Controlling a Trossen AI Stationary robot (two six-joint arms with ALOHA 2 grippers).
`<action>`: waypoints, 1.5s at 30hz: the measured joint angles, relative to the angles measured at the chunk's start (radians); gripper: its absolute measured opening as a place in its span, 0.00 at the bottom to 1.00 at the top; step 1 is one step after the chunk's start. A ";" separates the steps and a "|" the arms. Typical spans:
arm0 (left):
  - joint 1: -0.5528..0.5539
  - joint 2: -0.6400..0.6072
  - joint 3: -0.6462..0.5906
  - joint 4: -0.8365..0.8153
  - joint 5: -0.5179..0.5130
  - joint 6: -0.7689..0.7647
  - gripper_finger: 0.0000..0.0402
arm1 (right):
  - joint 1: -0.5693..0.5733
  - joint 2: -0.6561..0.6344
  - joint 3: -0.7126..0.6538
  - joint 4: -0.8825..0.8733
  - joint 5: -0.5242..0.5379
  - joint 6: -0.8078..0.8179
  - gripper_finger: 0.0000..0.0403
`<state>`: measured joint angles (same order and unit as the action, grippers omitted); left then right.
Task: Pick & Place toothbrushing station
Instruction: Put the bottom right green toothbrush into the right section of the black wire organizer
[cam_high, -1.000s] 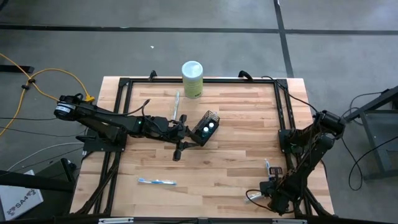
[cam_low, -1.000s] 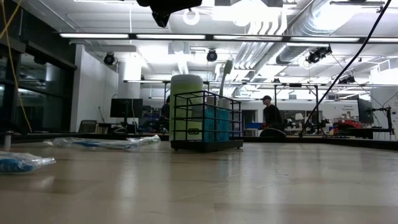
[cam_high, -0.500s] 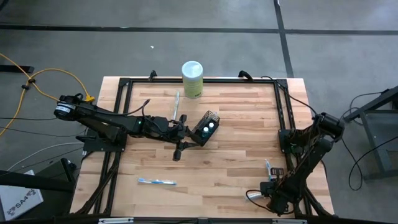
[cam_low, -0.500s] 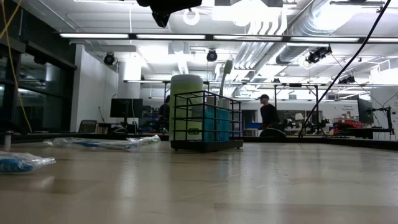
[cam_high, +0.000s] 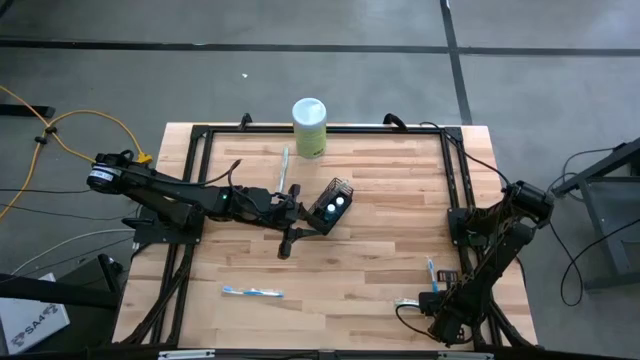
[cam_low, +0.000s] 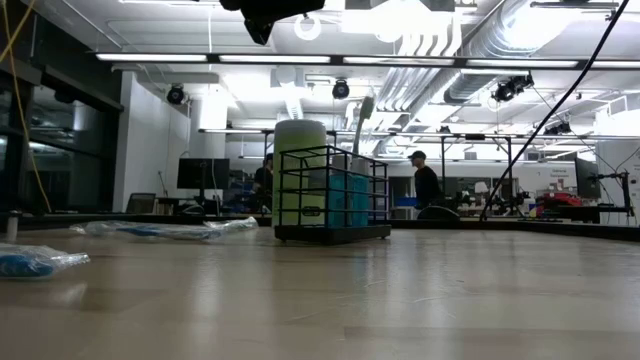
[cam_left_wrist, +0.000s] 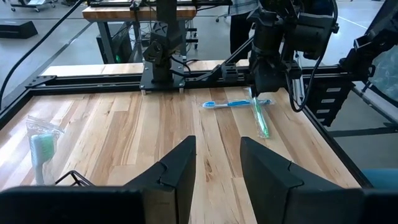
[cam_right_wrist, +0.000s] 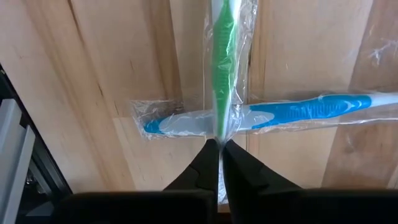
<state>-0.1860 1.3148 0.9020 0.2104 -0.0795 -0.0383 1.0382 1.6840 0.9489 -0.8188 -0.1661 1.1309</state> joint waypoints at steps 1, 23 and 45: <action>0.000 0.000 0.000 0.000 0.000 0.000 0.30 | 0.000 0.000 0.000 0.000 0.000 0.000 0.01; 0.000 0.000 0.000 0.000 0.000 0.000 0.30 | -0.012 -0.067 0.123 -0.284 0.058 -0.021 0.01; -0.050 0.000 -0.001 0.095 -0.001 -0.039 0.30 | -0.251 -0.040 0.238 -0.754 0.623 -0.550 0.01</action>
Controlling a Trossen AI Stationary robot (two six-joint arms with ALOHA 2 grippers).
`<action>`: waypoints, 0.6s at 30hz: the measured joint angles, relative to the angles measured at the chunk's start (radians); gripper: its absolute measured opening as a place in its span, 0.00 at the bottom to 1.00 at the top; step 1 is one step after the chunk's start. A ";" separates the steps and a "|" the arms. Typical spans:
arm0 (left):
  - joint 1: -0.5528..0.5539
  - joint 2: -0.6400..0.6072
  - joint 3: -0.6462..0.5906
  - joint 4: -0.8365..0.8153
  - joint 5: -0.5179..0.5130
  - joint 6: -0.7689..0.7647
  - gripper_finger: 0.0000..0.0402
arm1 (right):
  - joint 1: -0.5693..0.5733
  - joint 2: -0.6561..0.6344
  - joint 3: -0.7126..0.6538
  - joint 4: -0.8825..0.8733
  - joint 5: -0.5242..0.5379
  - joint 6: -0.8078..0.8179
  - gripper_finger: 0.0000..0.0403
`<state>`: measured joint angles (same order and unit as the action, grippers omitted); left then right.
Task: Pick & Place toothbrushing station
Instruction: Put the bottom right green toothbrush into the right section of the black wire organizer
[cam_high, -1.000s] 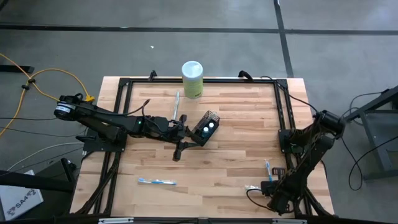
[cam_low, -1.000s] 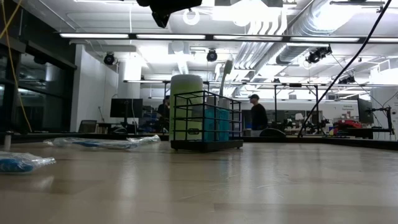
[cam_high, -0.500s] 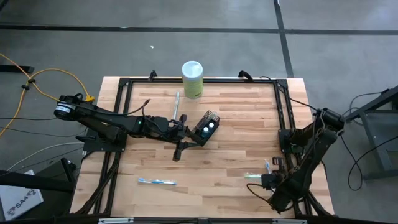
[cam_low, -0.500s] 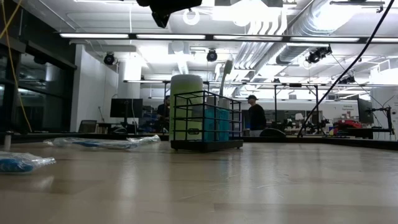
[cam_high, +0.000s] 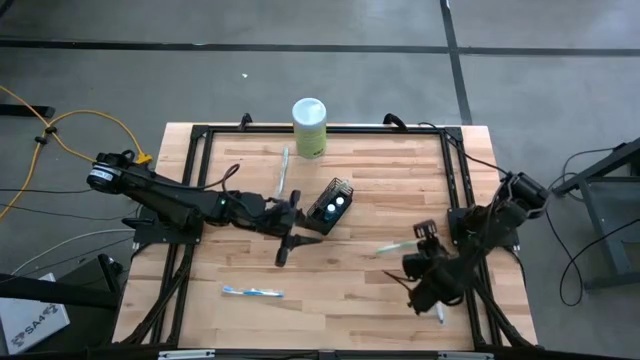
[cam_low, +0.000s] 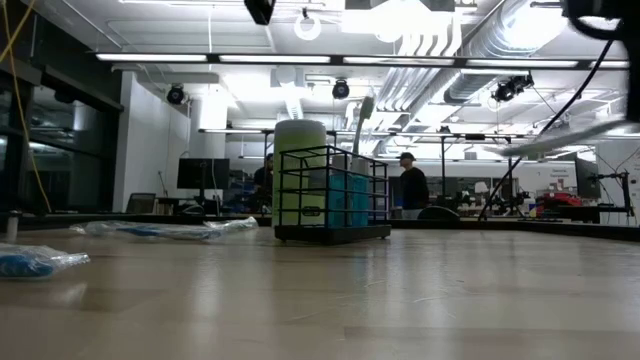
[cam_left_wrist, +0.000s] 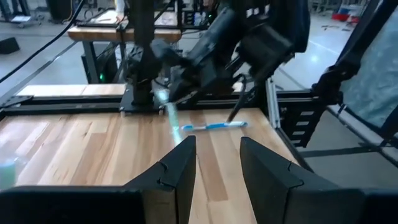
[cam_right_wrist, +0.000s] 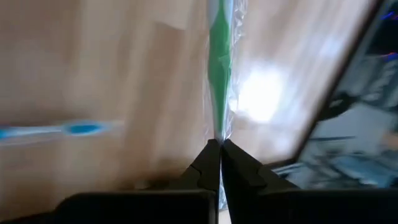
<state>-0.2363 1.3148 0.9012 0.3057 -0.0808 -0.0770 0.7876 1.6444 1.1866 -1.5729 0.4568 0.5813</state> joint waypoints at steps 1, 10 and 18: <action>-0.003 0.000 0.000 0.006 0.000 0.001 0.30 | -0.016 0.000 0.000 0.003 0.039 -0.031 0.01; -0.006 0.000 0.000 0.017 -0.001 0.018 0.30 | -0.156 0.000 0.000 0.014 0.311 -0.143 0.01; -0.001 0.000 0.000 0.017 -0.002 0.008 0.30 | -0.208 0.000 0.000 0.104 0.472 -0.242 0.01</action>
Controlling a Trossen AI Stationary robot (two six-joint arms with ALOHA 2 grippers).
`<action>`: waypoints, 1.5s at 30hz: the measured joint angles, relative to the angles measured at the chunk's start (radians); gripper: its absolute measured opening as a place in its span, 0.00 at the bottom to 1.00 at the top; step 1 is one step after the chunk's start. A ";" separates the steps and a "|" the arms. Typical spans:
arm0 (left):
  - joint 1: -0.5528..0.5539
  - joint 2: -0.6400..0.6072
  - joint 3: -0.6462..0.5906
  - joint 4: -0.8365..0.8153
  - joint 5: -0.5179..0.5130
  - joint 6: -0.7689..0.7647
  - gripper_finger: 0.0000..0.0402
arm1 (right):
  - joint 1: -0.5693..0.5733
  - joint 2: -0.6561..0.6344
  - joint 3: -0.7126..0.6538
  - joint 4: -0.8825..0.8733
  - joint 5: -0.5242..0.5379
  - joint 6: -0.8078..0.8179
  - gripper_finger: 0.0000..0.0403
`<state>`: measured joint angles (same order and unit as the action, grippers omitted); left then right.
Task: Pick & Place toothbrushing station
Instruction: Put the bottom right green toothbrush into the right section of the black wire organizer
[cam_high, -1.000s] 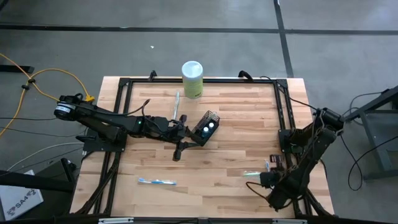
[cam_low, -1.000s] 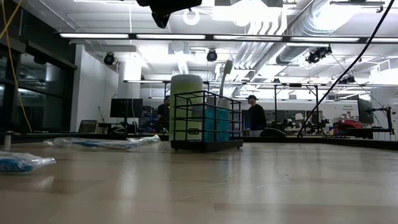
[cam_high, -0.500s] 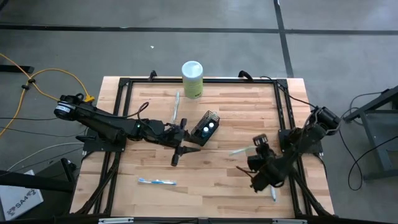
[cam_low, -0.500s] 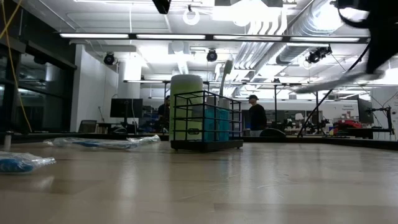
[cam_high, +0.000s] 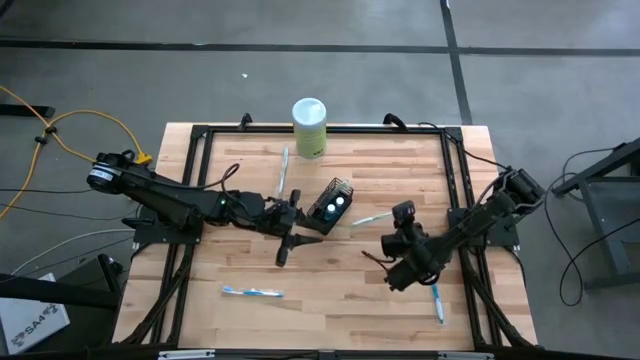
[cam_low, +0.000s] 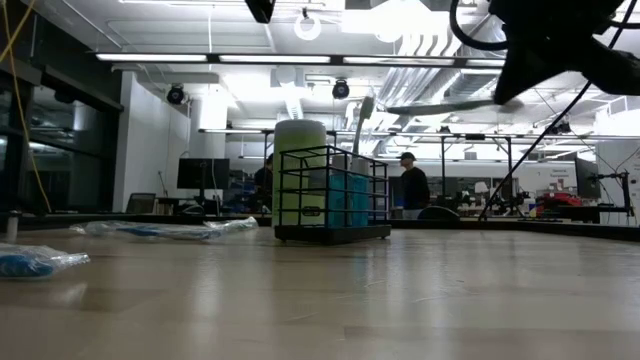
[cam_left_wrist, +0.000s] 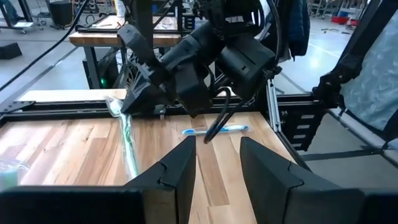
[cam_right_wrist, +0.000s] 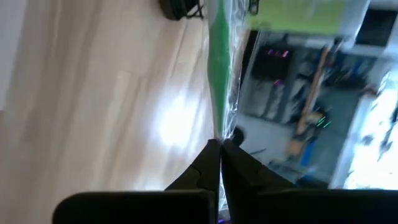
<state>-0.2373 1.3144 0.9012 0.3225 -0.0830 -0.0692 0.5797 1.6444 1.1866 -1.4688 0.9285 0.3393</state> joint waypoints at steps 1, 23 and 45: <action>0.003 0.000 0.000 -0.001 0.000 -0.013 0.30 | 0.000 0.000 0.000 0.008 0.014 -0.046 0.01; 0.092 0.000 0.000 -0.245 0.158 -0.251 0.30 | -0.051 0.000 0.000 0.645 0.401 -1.228 0.01; 0.288 0.041 0.001 -0.256 0.548 -0.331 0.30 | -0.104 0.000 0.000 1.235 0.346 -1.742 0.01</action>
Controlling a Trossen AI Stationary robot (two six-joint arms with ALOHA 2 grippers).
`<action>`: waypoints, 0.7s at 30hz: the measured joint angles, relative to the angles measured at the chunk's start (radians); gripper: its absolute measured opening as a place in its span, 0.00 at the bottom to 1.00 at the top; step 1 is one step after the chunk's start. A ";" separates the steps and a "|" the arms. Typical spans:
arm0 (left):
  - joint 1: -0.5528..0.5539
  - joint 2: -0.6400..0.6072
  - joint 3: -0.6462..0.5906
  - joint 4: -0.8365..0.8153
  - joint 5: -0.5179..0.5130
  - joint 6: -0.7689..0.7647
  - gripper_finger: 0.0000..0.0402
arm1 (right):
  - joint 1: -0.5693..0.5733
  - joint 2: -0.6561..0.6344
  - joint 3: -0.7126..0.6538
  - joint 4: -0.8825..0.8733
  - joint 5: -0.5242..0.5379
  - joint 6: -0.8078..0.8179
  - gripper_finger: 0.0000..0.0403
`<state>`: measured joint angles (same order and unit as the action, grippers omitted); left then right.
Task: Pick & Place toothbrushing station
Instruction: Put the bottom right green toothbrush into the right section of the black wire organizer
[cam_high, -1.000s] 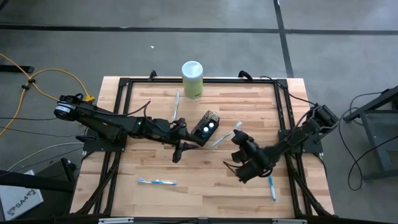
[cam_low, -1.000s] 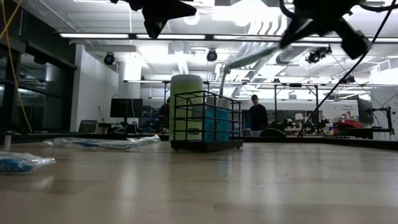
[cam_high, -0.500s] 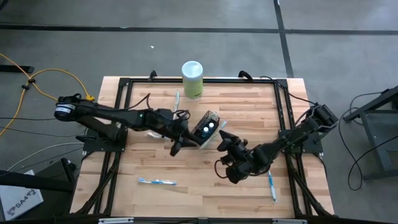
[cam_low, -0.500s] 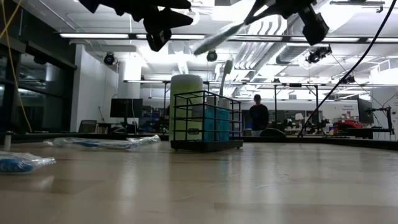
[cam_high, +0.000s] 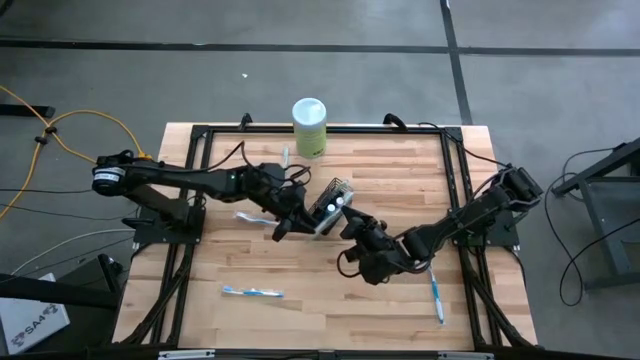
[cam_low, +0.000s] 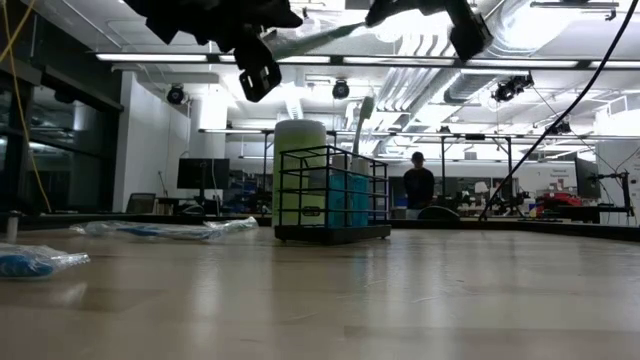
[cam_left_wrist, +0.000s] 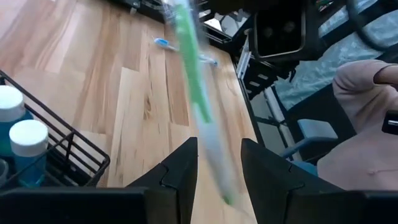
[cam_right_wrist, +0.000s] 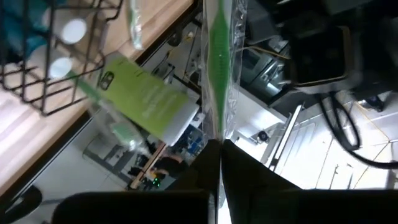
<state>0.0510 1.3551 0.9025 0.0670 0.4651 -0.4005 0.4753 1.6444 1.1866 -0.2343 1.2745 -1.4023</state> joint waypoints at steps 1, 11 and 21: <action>0.000 0.005 0.000 0.004 0.003 0.001 0.30 | 0.000 0.000 0.000 0.026 -0.004 -0.020 0.01; -0.004 0.018 0.000 0.013 0.046 0.007 0.30 | -0.008 0.000 0.000 0.164 -0.074 -0.143 0.01; -0.044 0.018 0.000 0.042 0.083 0.007 0.30 | -0.038 0.000 0.000 0.172 -0.095 -0.144 0.01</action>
<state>0.0073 1.3735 0.9024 0.1087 0.5486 -0.3931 0.4373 1.6444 1.1866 -0.0625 1.1791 -1.5463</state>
